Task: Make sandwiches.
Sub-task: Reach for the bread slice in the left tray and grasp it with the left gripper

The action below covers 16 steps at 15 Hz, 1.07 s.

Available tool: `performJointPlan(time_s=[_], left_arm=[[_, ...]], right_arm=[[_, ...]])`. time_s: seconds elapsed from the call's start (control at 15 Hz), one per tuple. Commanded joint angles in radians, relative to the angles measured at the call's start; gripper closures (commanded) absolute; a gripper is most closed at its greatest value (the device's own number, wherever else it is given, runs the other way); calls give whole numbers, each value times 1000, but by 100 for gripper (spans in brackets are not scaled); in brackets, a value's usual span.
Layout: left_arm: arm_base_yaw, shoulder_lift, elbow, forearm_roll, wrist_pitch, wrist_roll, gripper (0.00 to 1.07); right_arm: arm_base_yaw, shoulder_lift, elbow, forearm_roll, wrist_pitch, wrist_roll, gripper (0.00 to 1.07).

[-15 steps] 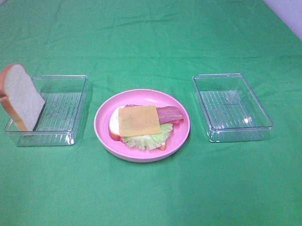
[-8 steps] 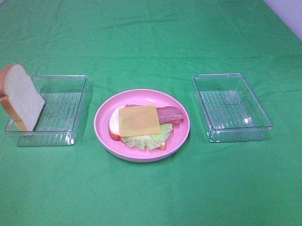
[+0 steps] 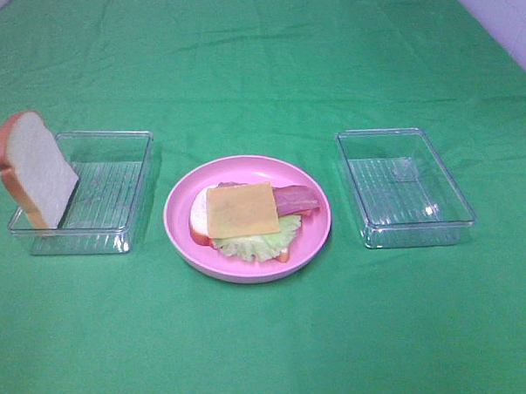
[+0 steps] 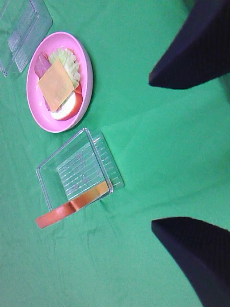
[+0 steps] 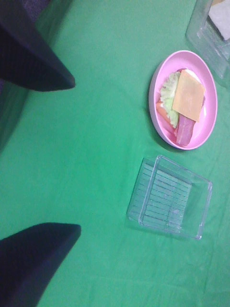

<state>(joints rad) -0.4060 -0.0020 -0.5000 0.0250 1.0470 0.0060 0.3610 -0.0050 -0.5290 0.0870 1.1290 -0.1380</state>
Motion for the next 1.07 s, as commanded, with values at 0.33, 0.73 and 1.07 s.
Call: performJointPlan(time_s=[0.33,0.73,1.07], left_arm=[[-4,364,-161,143,-130,-223,36],[-4,1040,-484,208,-131,-369,36],[27,1450,-790,216,-24,-356,36]], right_arm=[[1,-16,26,14,-63,-61,34],[1,-16,26,45,-62,-64,35],[1,-16,26,46,-62,-63,35]])
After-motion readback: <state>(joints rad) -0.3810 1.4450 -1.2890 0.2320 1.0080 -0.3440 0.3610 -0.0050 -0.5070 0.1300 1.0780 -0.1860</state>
